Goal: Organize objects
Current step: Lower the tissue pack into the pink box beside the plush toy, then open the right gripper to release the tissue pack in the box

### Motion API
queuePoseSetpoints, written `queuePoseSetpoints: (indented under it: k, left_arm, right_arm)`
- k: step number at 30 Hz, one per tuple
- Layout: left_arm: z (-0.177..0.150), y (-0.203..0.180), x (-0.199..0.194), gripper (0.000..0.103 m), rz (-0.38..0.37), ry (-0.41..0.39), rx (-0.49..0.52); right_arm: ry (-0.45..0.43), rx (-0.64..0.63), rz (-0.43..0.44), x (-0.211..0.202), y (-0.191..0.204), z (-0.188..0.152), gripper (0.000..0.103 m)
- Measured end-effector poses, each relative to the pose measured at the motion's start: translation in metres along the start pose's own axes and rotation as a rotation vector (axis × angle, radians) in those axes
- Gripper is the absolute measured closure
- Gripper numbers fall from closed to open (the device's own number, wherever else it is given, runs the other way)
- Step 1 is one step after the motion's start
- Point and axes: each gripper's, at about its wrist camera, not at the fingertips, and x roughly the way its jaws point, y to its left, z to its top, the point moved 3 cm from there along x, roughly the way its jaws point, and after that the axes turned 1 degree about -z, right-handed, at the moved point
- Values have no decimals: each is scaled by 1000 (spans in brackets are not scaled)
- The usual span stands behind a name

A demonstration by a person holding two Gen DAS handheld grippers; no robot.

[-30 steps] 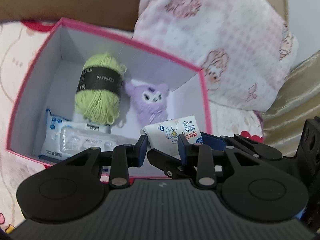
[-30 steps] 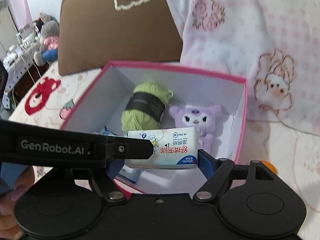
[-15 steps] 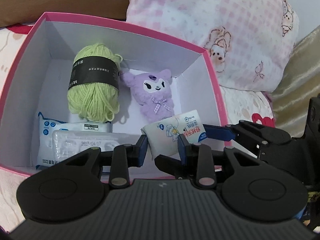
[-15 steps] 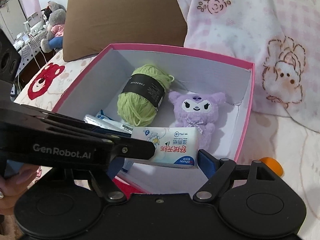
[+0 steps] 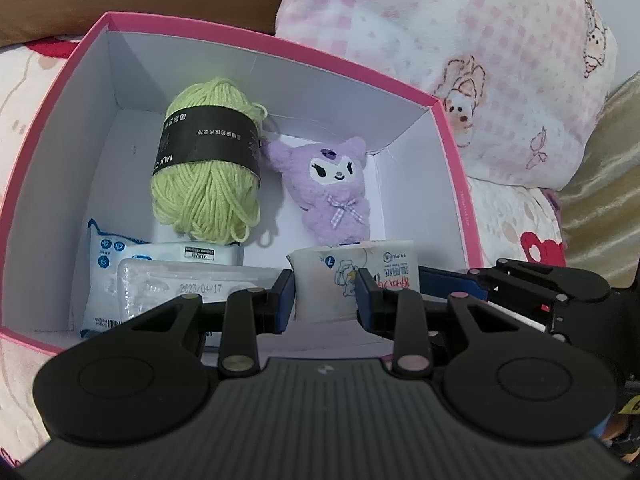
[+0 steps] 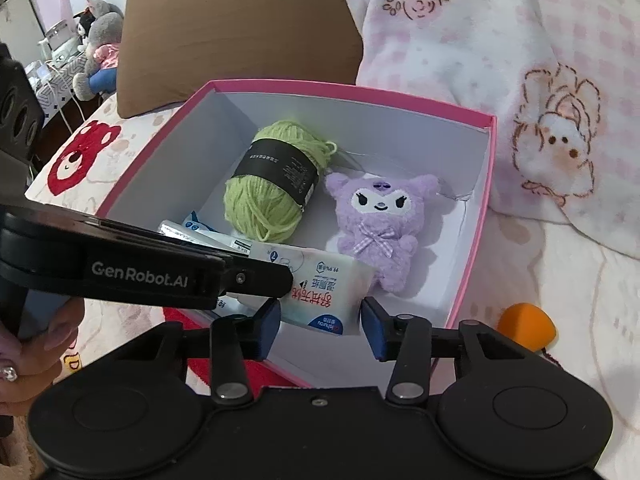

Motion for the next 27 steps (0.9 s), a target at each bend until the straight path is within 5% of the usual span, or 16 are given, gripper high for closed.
queuePoseSetpoints:
  k: [17,27]
  left_arm:
    - [-6,-8,11,69,48,10,43]
    - [-2,-9,-1,70,66,-56,38]
  right_arm:
    - [26,-26,-129,4,2,-3,74]
    - [-9,-13,-120,-5,-3,-3,74]
